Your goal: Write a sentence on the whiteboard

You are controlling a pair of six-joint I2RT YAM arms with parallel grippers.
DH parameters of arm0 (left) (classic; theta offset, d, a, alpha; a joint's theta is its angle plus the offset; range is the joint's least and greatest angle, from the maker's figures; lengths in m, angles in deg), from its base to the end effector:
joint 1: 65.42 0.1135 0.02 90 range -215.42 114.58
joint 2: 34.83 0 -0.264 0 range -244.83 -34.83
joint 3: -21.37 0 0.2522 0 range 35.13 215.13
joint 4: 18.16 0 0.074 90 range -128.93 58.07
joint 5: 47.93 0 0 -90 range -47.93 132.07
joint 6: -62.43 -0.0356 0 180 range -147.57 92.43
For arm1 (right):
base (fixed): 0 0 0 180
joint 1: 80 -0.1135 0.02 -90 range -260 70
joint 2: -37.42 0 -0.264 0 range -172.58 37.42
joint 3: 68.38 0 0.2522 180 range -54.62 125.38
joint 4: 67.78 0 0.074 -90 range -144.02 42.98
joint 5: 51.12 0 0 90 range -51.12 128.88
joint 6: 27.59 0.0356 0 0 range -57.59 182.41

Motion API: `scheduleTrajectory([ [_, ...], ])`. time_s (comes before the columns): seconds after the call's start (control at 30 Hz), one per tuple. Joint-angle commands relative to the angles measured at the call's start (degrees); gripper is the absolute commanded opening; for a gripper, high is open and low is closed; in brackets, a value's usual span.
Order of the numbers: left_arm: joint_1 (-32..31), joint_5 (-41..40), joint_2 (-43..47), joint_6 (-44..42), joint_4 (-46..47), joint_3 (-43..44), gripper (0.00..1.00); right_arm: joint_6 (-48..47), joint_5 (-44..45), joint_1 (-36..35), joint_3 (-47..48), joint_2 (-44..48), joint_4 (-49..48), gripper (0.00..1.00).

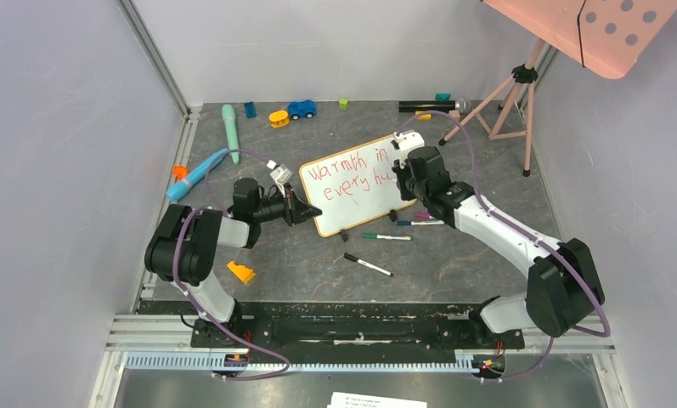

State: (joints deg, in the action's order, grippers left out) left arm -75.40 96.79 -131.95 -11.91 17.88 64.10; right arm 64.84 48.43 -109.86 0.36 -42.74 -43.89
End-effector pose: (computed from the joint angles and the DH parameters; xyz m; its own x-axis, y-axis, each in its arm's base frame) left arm 0.2799 -0.0788 0.1407 -0.5316 -0.0648 -0.8445 0.7475 0.4331 -0.5037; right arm 0.2728 0.1498 0.2606 -0.5167 -0.2484 -0.8194 -0.3520 0.9340 -0.0612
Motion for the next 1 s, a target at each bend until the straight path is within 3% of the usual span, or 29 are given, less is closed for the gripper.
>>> scheduleTrajectory([
  [0.0, 0.3, -3.6, -0.4, -3.6, 0.2, 0.8, 0.02, -1.5, 1.1, 0.6, 3.5, 2.9, -0.7, 0.00],
  [0.97, 0.3, -3.5, -0.5, -3.7, 0.1, 0.9, 0.02, -1.4, -3.0, 2.8, 6.8, -2.8, -1.9, 0.00],
])
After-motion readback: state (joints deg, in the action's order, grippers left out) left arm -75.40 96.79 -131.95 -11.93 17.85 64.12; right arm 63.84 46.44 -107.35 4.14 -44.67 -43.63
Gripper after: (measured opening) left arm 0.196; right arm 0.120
